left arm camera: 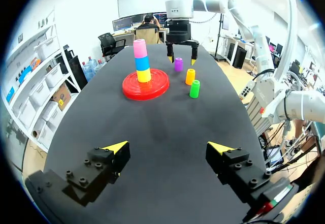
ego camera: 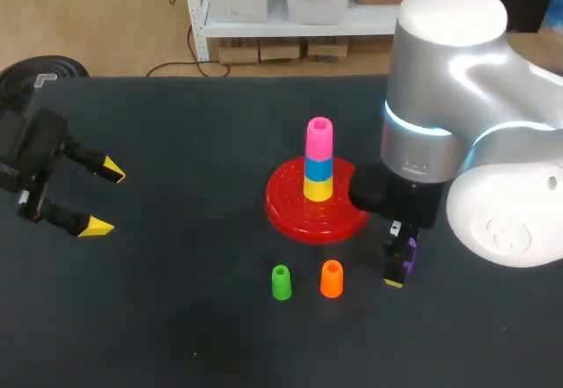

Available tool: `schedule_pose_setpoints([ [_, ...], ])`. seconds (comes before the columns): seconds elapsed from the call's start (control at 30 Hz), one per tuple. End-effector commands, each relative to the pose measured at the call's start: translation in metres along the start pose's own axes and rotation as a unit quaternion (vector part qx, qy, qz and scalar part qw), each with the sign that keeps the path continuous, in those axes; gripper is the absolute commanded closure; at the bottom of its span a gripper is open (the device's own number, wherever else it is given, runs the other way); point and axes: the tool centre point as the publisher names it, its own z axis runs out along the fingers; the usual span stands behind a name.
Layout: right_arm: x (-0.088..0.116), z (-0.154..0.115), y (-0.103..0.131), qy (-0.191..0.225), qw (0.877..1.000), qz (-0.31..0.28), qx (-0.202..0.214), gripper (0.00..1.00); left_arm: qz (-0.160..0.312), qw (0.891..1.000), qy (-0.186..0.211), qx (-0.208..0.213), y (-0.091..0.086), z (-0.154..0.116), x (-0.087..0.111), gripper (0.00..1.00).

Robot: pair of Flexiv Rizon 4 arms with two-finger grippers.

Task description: Pick up and stack the cylinders on the red base in this order: pink,purple,orange,green

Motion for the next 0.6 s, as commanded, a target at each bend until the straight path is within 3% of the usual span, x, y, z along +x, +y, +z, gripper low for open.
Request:
schedule_pose_setpoints([
  [0.03, 0.0002, -0.0008, -0.0008, -0.001, 1.0, 0.0, 0.002, 0.0, 0.001, 1.0, -0.001, 0.0, 0.0002, 0.0003, 0.0012, 0.0],
  [0.6, -0.0024, 0.0018, -0.0063, 0.001, 1.0, -0.002, -0.001, 0.0, 0.001, 1.0, -0.001, 0.0, 0.0002, 0.0003, 0.0012, 0.0],
])
